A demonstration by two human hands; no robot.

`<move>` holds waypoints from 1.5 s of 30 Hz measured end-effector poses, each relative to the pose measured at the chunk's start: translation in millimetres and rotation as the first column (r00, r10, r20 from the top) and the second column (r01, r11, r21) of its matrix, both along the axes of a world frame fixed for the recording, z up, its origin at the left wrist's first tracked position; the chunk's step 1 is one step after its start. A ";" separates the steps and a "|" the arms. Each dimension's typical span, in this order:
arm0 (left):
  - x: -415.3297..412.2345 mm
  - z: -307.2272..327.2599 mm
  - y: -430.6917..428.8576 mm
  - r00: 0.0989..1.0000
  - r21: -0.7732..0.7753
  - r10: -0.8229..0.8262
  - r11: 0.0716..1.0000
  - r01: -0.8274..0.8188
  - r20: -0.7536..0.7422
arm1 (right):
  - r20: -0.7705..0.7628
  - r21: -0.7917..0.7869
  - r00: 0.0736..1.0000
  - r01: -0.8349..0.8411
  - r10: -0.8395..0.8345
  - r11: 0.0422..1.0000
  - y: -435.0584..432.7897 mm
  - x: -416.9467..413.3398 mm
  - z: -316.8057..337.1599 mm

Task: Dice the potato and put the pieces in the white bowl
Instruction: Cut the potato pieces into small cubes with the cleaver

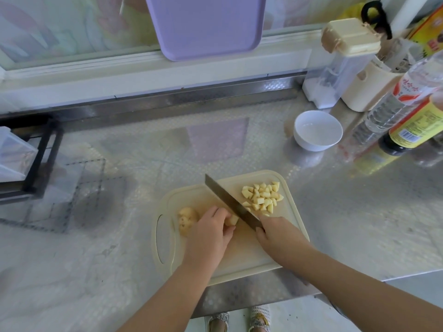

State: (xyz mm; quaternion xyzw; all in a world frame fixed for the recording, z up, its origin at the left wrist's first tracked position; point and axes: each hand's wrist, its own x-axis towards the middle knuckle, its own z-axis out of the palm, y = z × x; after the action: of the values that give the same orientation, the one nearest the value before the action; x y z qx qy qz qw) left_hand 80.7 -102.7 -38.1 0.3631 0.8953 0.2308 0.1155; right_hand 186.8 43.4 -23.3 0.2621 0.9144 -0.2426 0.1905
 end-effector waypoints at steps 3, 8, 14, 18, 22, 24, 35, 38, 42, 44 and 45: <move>0.8 0.7 1.3 0.998 -0.007 0.028 1.000 -0.028 0.049 | -0.063 0.013 0.998 0.031 -0.030 0.999 9.2 4.8 2.9; -3.2 23.1 -1.6 0.986 0.209 0.158 0.964 -0.167 0.060 | -0.122 0.178 0.986 -0.094 0.117 0.979 26.0 18.8 22.5; -34.4 64.6 28.0 0.982 0.192 -0.184 0.966 0.172 0.046 | -0.079 0.341 0.960 -0.227 0.268 0.912 36.5 23.8 38.1; -36.8 61.7 55.0 0.936 -0.148 -0.349 0.924 0.353 0.050 | -0.026 0.373 0.951 -0.276 0.307 0.886 38.0 25.1 40.6; -38.6 51.9 68.7 0.921 -0.223 -0.387 0.894 0.388 0.053 | 0.004 0.377 0.950 -0.290 0.312 0.880 38.5 25.5 39.8; -40.5 47.5 73.5 0.916 -0.241 -0.397 0.885 0.398 0.056 | 0.013 0.376 0.947 -0.301 0.320 0.877 37.9 25.4 39.6; -57.5 65.0 62.1 0.978 0.135 -0.208 0.969 0.205 0.006 | -0.077 0.196 0.991 -0.093 0.110 0.976 44.0 20.6 38.5; -58.6 69.0 37.9 0.998 0.428 0.063 0.901 -0.070 0.029 | -0.120 -0.037 0.989 0.083 -0.087 0.996 44.5 17.2 36.8; -51.9 47.4 13.0 0.993 0.268 0.012 0.962 -0.043 0.118 | -0.165 -0.204 0.956 0.207 -0.242 0.957 44.0 12.9 40.3; -48.2 35.3 8.2 0.953 0.025 -0.205 0.979 0.204 0.223 | -0.168 -0.231 0.947 0.233 -0.275 0.945 44.2 12.3 41.4; -47.1 30.3 8.6 0.923 -0.090 -0.292 0.943 0.322 0.249 | -0.162 -0.232 0.945 0.243 -0.283 0.942 44.6 13.0 40.8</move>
State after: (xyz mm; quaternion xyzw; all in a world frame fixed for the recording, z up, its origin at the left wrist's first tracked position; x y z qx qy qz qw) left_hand 33.6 -94.1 -7.9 0.4612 0.8206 0.1924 0.2773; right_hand 199.8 88.0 17.5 0.3362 0.8546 -0.3848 0.0930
